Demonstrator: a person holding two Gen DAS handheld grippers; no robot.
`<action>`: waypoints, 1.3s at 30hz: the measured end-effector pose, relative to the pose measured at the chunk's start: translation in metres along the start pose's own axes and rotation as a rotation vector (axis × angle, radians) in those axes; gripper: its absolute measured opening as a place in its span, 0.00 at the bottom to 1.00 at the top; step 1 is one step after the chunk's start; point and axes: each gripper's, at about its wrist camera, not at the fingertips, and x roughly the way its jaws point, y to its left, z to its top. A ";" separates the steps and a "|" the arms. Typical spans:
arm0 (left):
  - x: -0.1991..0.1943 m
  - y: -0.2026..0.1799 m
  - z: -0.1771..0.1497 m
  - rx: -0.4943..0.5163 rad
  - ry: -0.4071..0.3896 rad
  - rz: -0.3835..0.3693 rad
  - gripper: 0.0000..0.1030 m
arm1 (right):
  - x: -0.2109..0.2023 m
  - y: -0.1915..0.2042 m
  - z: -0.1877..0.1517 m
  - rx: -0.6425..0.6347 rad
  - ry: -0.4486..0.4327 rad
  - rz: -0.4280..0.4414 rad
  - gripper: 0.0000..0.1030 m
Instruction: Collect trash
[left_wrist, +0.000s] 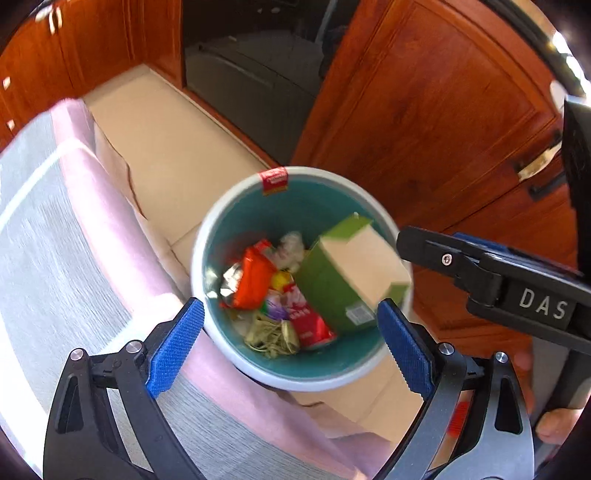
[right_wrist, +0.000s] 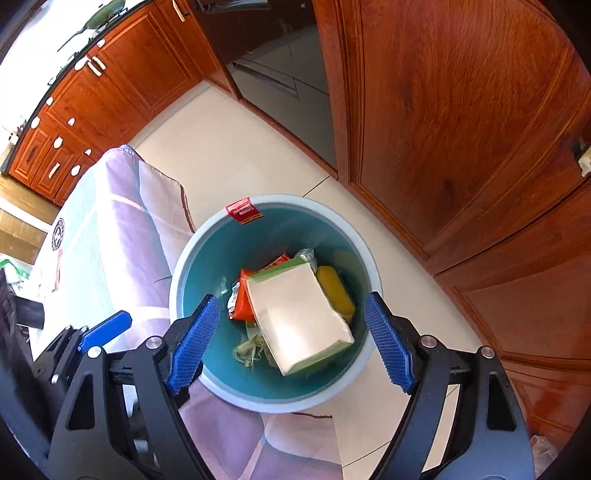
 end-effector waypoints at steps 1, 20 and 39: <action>-0.002 -0.001 -0.001 0.010 -0.007 0.012 0.92 | -0.001 -0.001 -0.003 0.002 0.000 0.001 0.75; -0.075 -0.001 -0.046 0.025 -0.098 0.066 0.96 | -0.052 0.018 -0.037 -0.025 -0.056 0.009 0.82; -0.143 0.040 -0.138 -0.073 -0.200 0.203 0.96 | -0.093 0.050 -0.125 -0.114 -0.085 -0.004 0.92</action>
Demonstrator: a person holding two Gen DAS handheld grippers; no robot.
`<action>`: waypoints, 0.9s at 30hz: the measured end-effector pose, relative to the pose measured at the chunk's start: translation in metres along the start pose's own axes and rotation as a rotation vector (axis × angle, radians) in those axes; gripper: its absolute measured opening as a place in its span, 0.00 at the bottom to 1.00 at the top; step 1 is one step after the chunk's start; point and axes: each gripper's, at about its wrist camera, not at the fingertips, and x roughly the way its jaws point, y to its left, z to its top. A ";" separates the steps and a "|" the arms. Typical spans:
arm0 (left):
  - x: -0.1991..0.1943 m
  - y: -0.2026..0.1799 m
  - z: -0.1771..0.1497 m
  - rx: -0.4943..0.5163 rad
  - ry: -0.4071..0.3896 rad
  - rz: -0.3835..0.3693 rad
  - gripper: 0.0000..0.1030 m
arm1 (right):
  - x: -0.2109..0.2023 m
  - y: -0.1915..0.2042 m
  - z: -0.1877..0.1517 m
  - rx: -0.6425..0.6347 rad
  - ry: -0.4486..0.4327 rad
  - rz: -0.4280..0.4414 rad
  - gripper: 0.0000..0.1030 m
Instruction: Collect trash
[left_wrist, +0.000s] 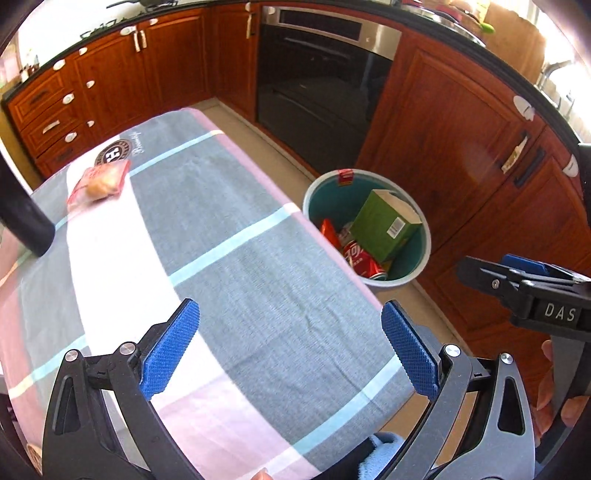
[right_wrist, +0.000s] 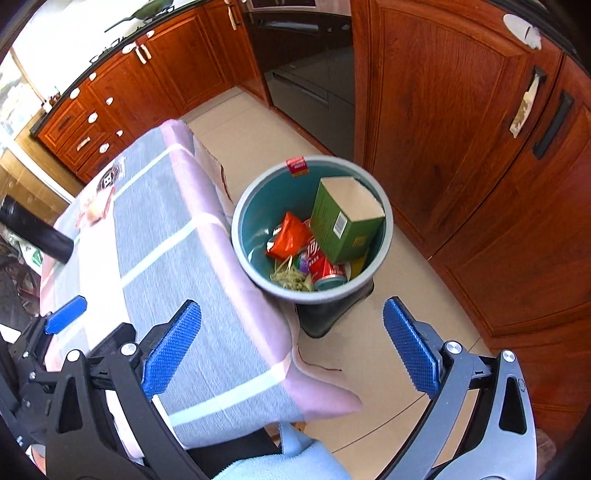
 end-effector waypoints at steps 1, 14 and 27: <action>-0.001 0.003 -0.004 -0.008 -0.003 0.005 0.96 | 0.001 0.002 -0.004 -0.010 0.004 -0.003 0.93; -0.004 0.020 -0.024 -0.069 0.014 0.056 0.96 | 0.012 0.018 -0.028 -0.079 0.037 -0.023 0.93; 0.002 0.021 -0.022 -0.070 0.035 0.054 0.96 | 0.025 0.014 -0.027 -0.064 0.074 -0.034 0.93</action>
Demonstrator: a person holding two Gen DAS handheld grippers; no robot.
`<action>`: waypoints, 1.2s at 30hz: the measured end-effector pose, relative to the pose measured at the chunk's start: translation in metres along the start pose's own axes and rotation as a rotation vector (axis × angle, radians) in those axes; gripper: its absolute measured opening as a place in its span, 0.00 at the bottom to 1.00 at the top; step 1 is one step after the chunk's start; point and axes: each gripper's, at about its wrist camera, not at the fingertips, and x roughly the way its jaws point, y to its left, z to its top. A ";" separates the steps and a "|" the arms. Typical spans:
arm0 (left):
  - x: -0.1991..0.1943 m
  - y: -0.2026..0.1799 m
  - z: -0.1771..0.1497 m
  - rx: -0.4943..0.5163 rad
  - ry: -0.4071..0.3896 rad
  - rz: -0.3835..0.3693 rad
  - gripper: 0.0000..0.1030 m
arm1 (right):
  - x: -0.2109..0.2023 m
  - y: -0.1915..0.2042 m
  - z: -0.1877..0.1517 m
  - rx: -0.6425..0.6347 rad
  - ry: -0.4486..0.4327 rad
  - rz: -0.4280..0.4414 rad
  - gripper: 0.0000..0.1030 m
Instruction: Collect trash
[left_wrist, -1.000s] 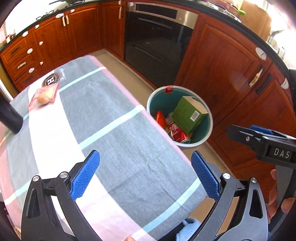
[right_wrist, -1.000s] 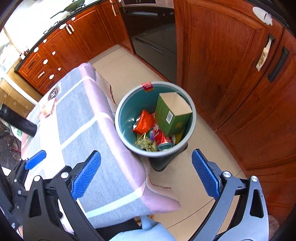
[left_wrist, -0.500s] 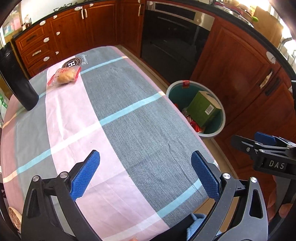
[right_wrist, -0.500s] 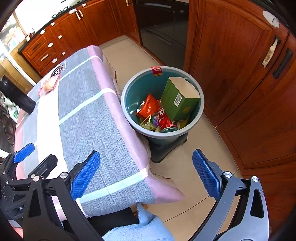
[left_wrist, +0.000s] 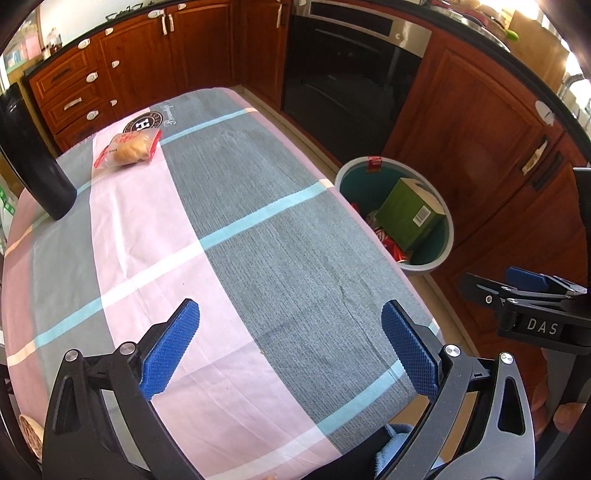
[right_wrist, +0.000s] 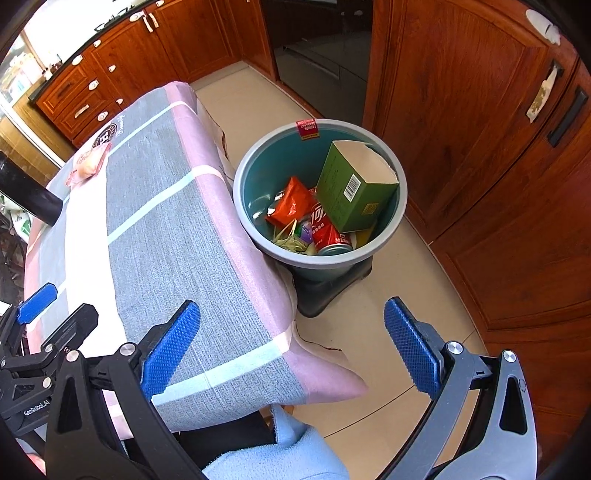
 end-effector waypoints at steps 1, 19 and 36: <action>0.001 0.000 0.000 0.000 0.001 0.002 0.96 | 0.001 0.000 0.000 0.000 0.003 0.000 0.93; 0.002 -0.008 0.003 0.060 0.000 0.012 0.96 | 0.006 0.004 0.007 -0.012 0.020 -0.018 0.93; 0.005 -0.013 0.002 0.063 0.027 0.036 0.96 | 0.008 -0.003 0.009 0.002 0.020 -0.028 0.93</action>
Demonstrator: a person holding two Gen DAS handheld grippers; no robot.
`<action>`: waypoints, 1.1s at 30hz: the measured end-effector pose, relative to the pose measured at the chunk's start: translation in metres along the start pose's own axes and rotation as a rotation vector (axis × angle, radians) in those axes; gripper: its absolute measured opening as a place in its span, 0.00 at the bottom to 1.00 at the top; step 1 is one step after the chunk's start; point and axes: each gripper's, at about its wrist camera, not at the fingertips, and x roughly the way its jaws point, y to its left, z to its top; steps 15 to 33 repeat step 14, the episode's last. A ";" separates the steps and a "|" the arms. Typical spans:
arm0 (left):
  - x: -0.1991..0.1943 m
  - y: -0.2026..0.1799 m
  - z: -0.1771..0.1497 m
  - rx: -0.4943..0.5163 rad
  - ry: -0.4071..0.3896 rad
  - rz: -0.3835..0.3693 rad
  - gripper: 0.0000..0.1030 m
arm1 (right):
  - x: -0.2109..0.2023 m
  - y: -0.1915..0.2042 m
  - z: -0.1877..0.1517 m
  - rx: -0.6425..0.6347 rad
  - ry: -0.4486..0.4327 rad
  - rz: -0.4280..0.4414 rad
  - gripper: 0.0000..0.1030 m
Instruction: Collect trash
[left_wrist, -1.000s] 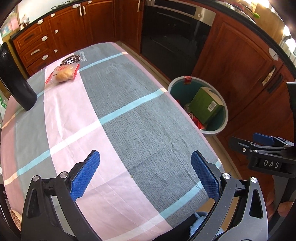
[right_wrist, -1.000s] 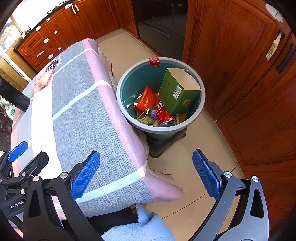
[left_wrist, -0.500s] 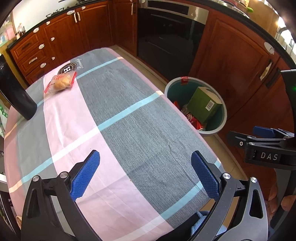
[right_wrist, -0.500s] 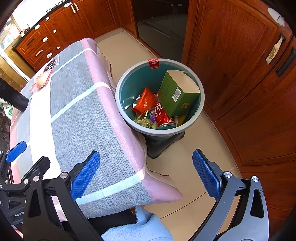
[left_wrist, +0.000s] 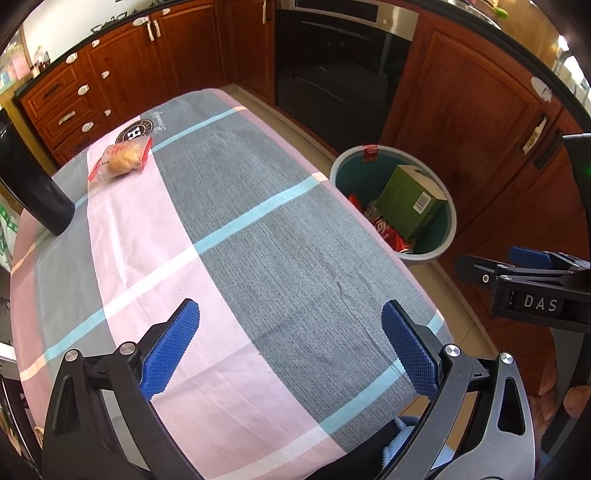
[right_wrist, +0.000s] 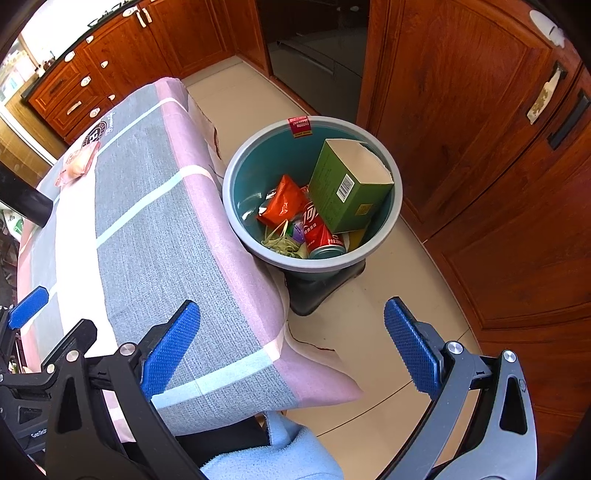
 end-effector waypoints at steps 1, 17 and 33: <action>0.001 0.000 0.000 -0.001 0.003 -0.001 0.96 | 0.000 0.000 0.000 0.000 0.001 0.000 0.93; 0.006 0.004 -0.001 -0.013 0.017 0.010 0.96 | 0.001 -0.001 0.003 0.002 -0.001 -0.009 0.93; 0.006 0.004 -0.001 -0.013 0.017 0.010 0.96 | 0.001 -0.001 0.003 0.002 -0.001 -0.009 0.93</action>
